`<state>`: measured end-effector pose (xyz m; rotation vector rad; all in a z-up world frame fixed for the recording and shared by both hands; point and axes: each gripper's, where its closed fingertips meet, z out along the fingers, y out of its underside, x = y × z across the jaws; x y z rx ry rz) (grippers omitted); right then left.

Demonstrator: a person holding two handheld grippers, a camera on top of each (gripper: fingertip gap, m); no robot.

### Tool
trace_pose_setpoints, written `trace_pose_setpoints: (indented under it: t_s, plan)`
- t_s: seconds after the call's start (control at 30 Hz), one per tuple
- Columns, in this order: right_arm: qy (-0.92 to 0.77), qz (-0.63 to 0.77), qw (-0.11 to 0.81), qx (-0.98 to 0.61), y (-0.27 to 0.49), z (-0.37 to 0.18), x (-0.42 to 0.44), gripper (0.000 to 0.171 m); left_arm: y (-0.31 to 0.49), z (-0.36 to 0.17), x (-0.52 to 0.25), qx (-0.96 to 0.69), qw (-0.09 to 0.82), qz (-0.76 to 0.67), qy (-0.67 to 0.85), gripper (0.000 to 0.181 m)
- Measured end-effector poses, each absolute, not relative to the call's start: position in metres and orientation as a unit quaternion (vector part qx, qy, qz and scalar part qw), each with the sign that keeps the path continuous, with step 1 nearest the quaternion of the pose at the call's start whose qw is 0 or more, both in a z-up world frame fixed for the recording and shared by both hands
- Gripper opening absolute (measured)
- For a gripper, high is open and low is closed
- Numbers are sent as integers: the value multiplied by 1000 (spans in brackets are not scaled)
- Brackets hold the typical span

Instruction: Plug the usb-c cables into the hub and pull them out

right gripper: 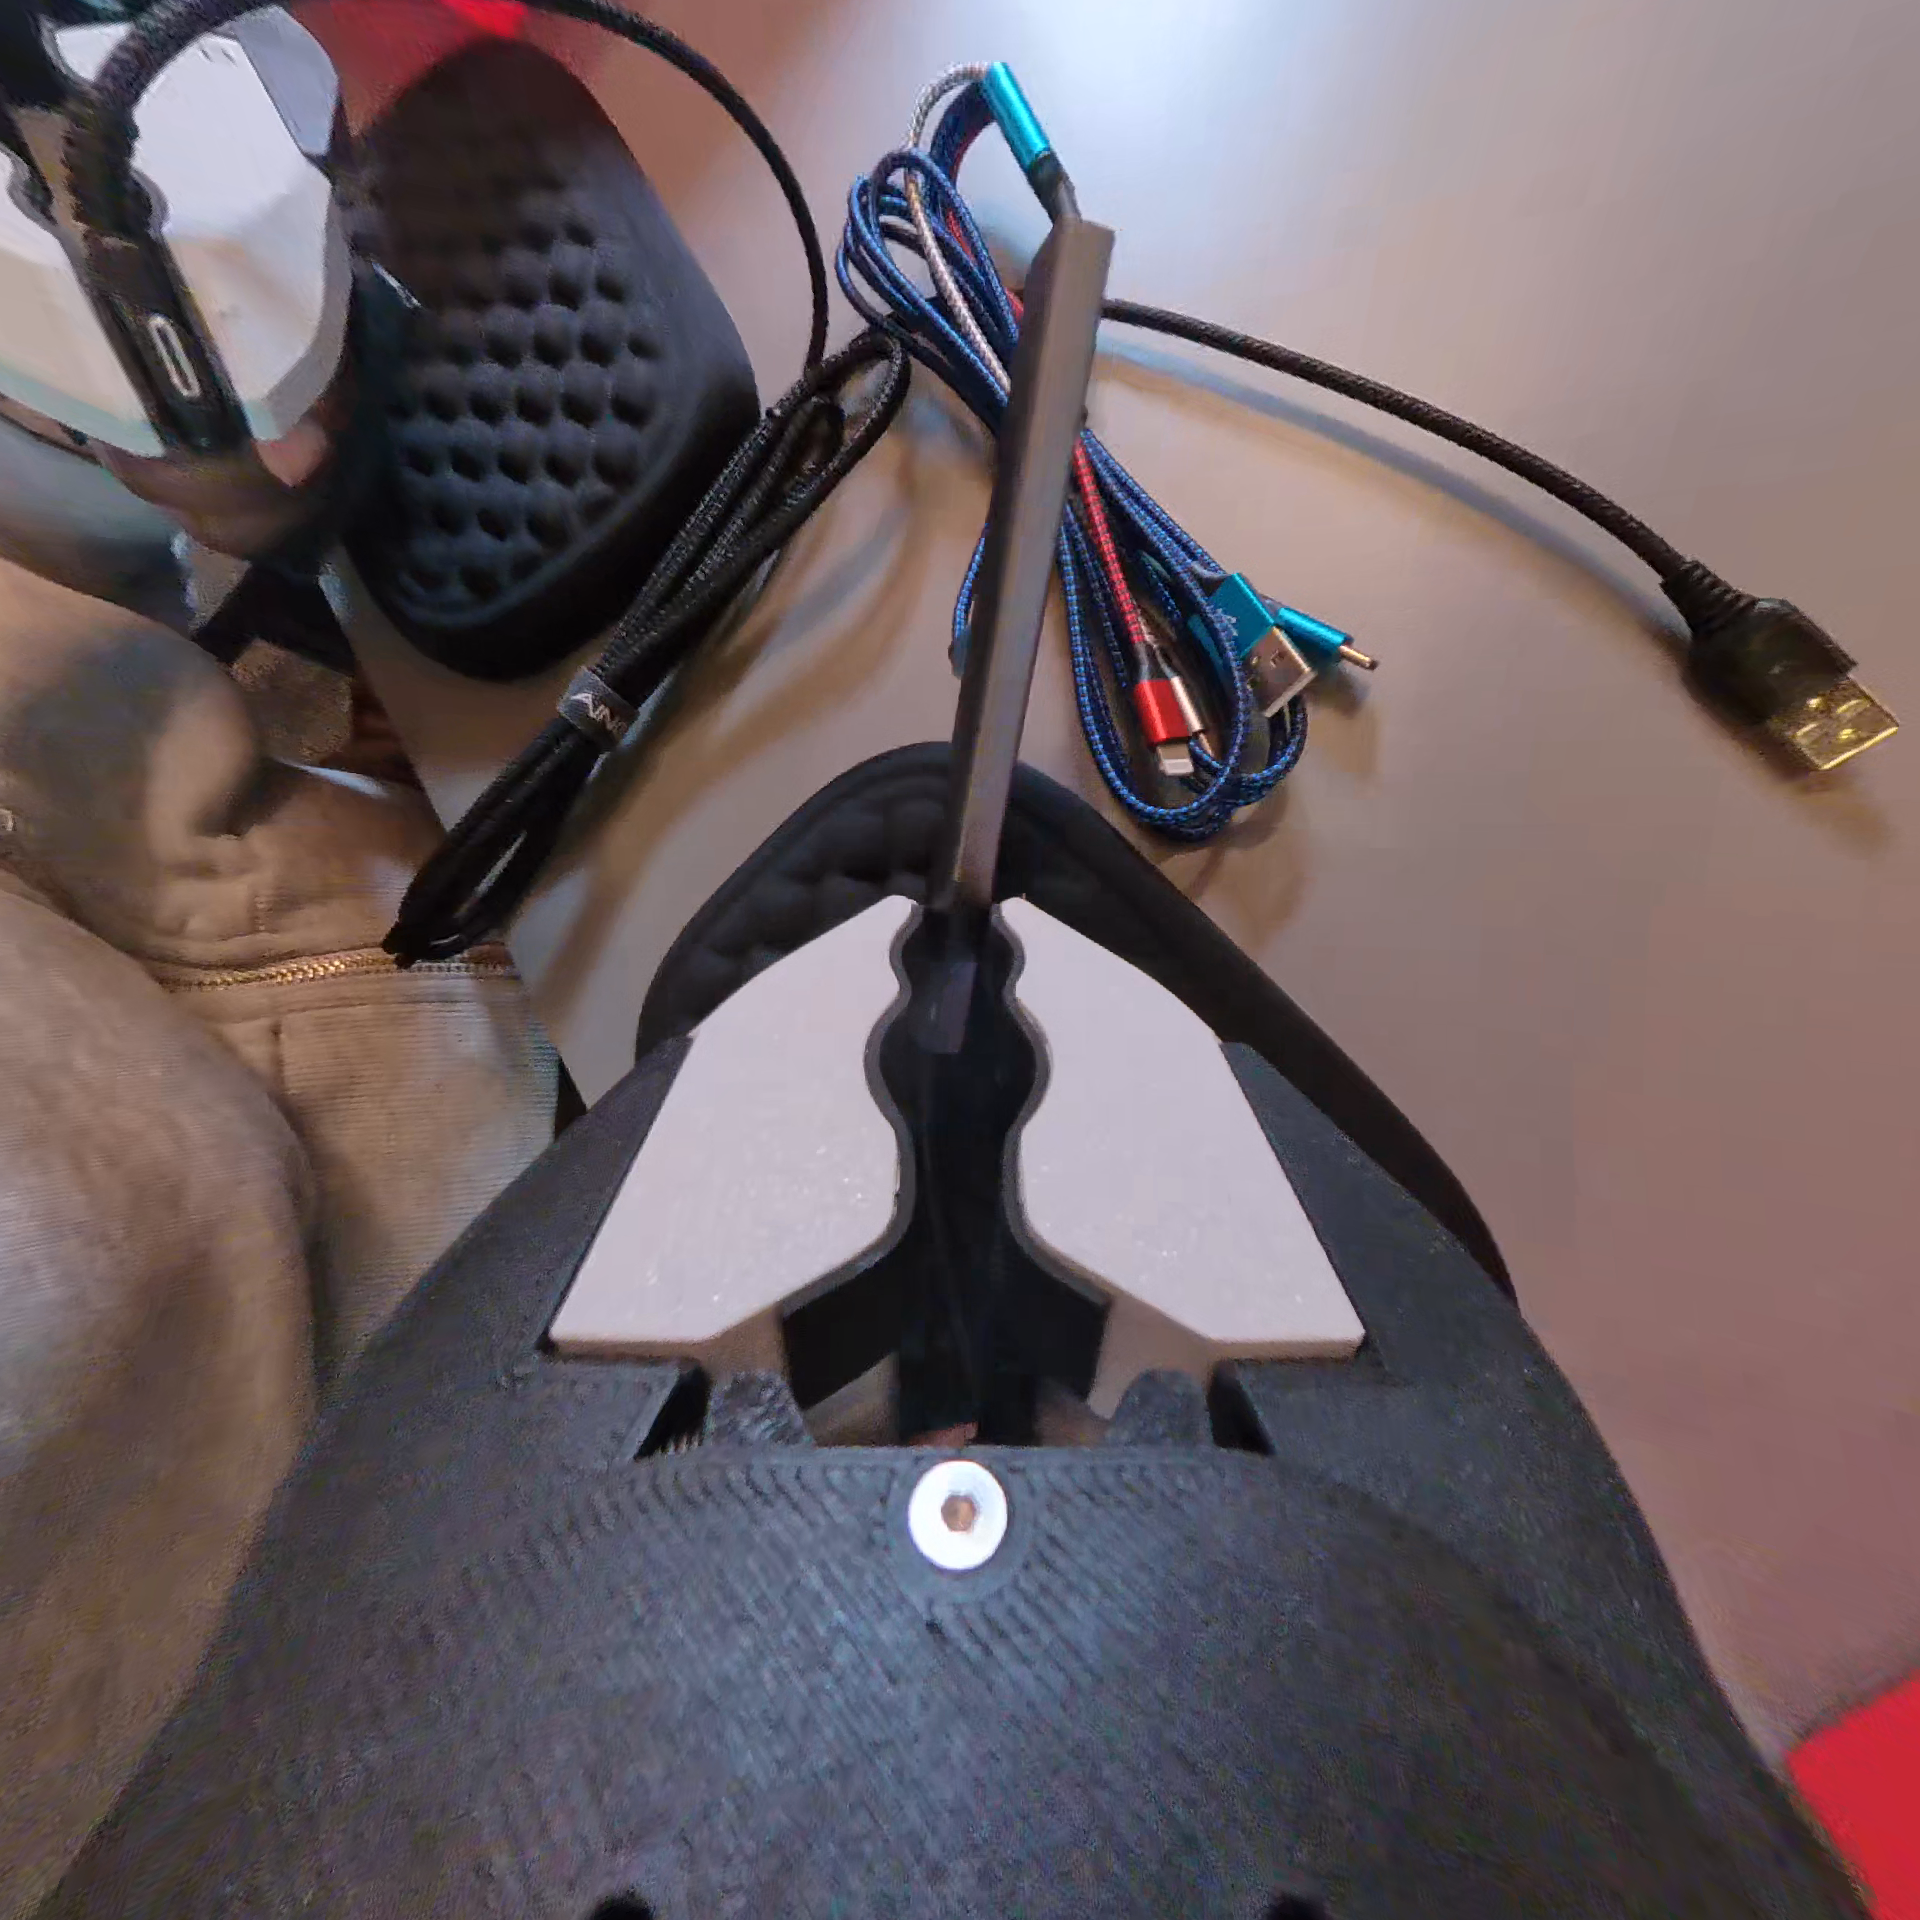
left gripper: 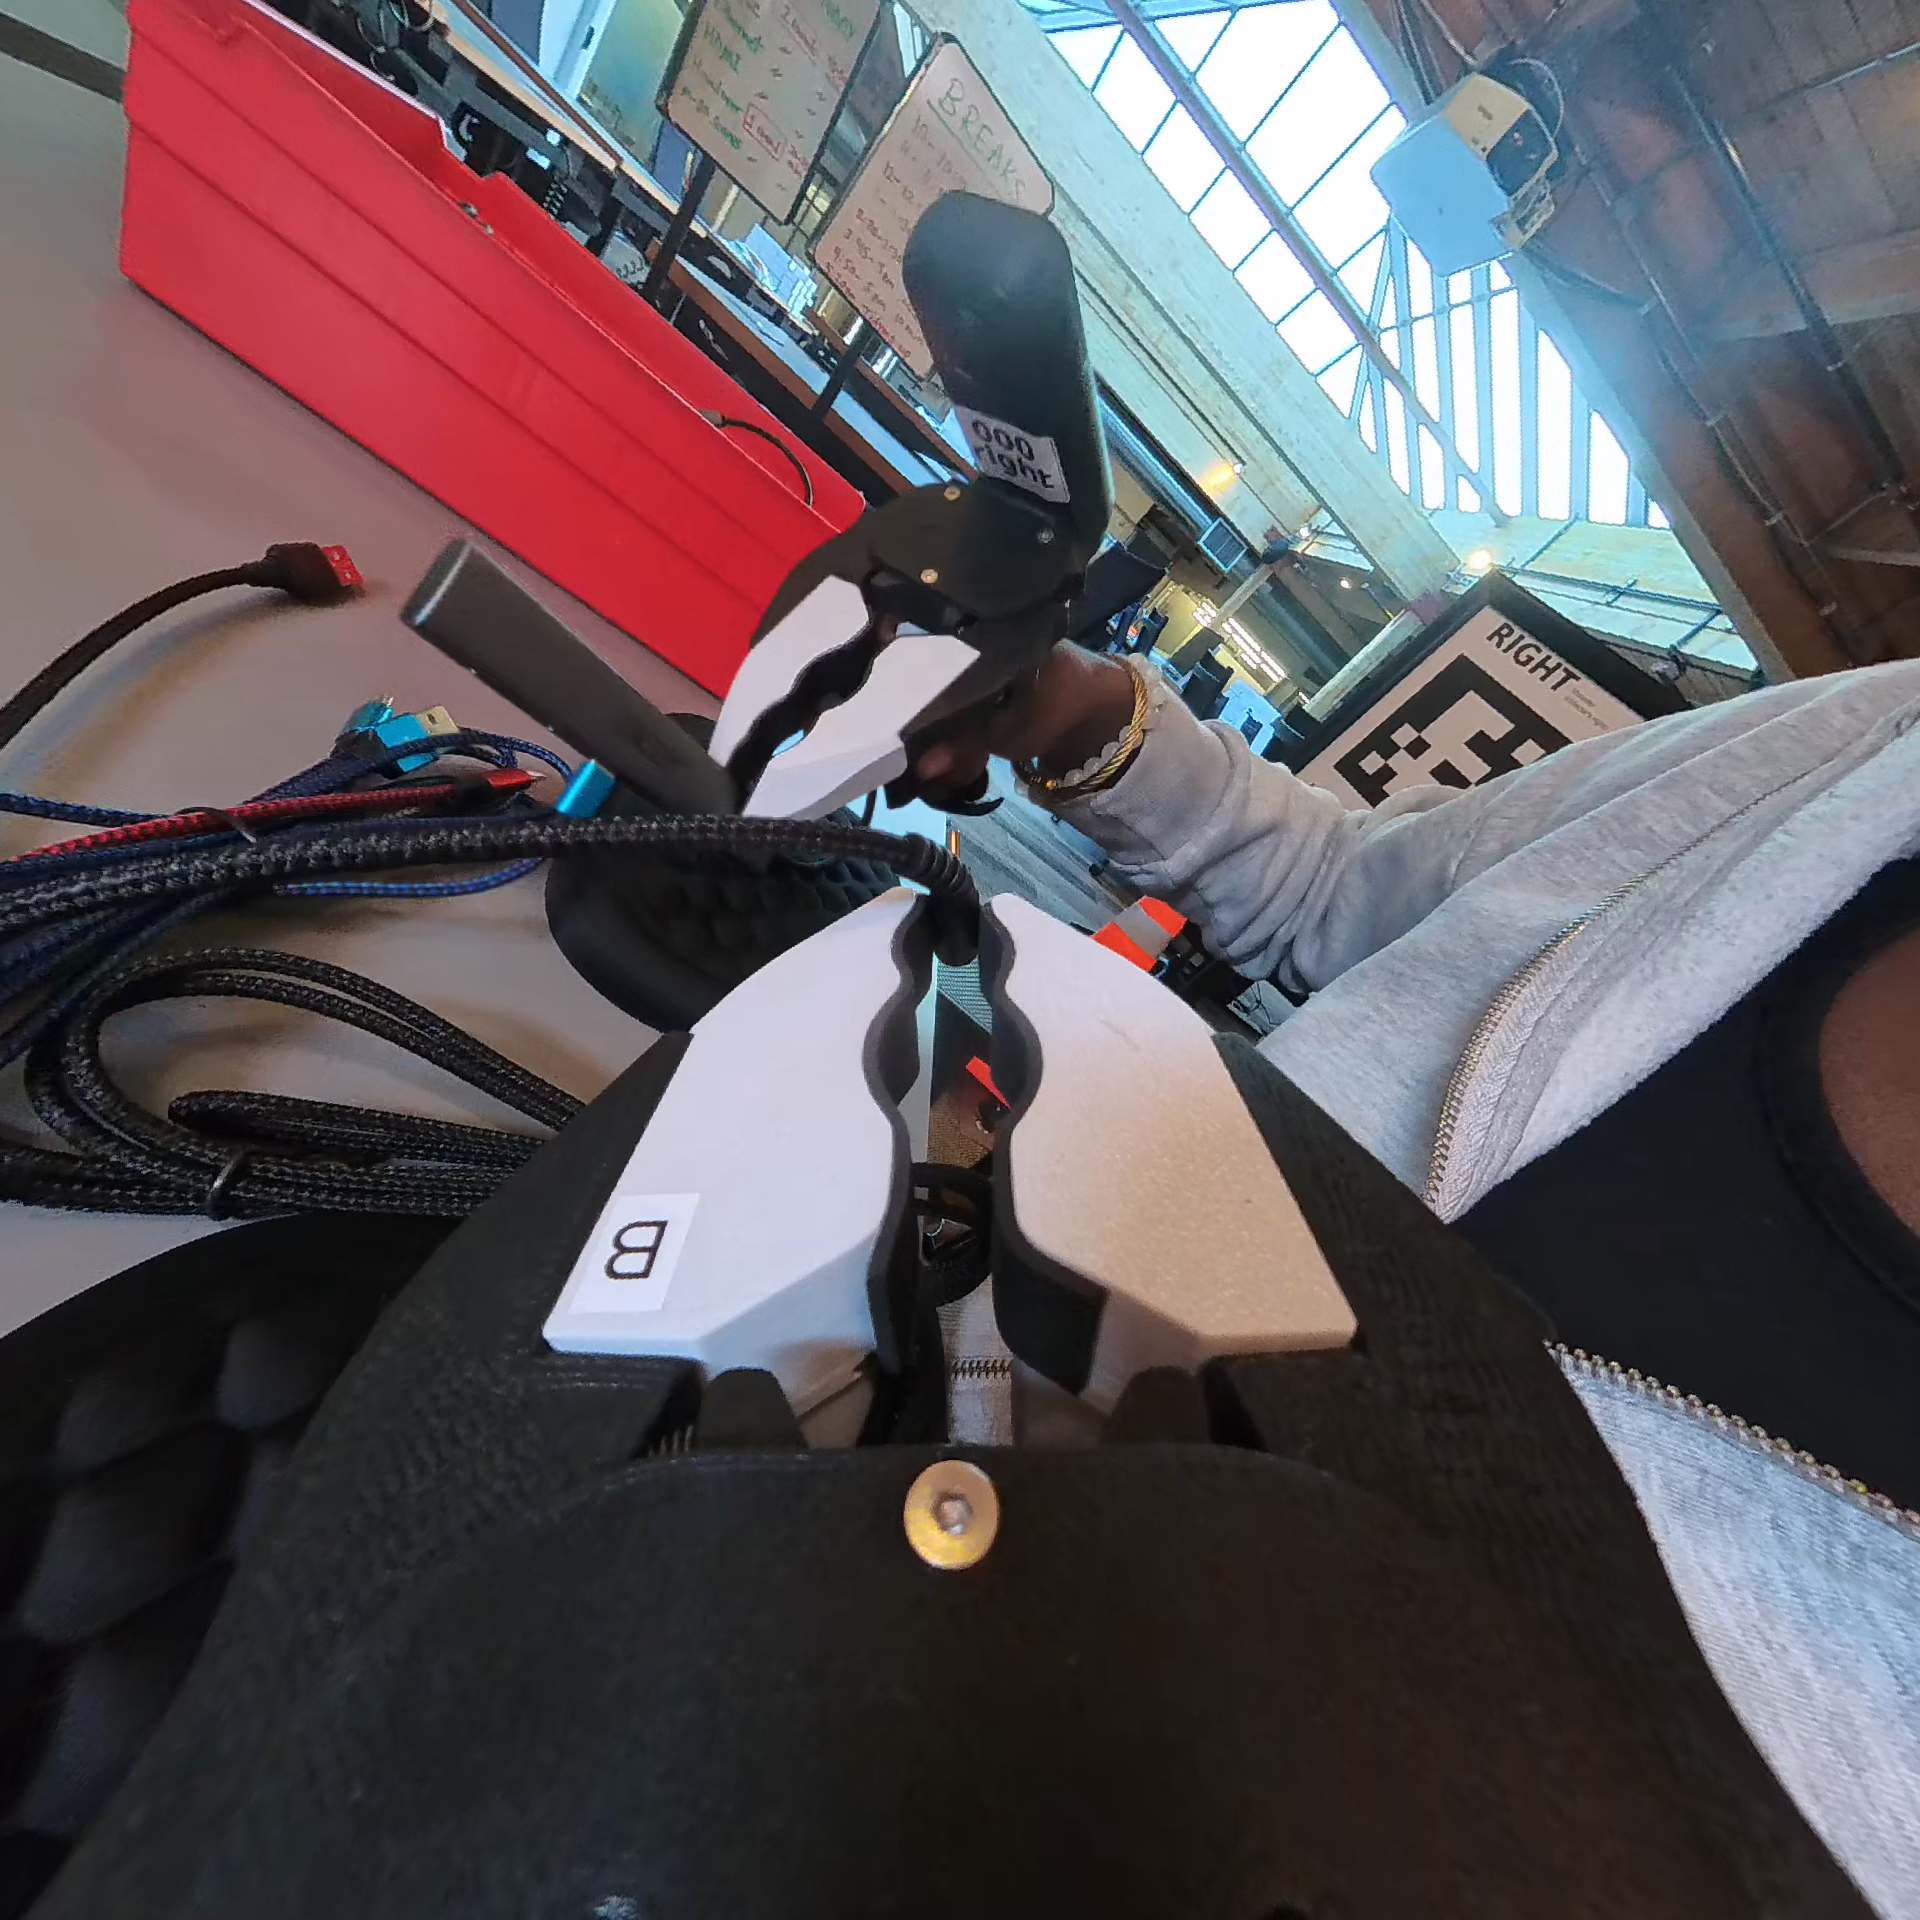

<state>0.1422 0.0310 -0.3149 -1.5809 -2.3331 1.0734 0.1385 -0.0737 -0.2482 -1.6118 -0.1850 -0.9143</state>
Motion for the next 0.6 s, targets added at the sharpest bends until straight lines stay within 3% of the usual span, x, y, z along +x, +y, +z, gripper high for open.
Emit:
trace_pose_setpoints:
  t_s: [0.27,0.6]
  plan:
    - [-881,182,196,-389,18,-324,144,10,-74,-248,139,-693,599,-395,-78,8]
    - [-882,152,149,-421,16,-327,142,9,-75,-248,139,-690,602,-394,-75,8]
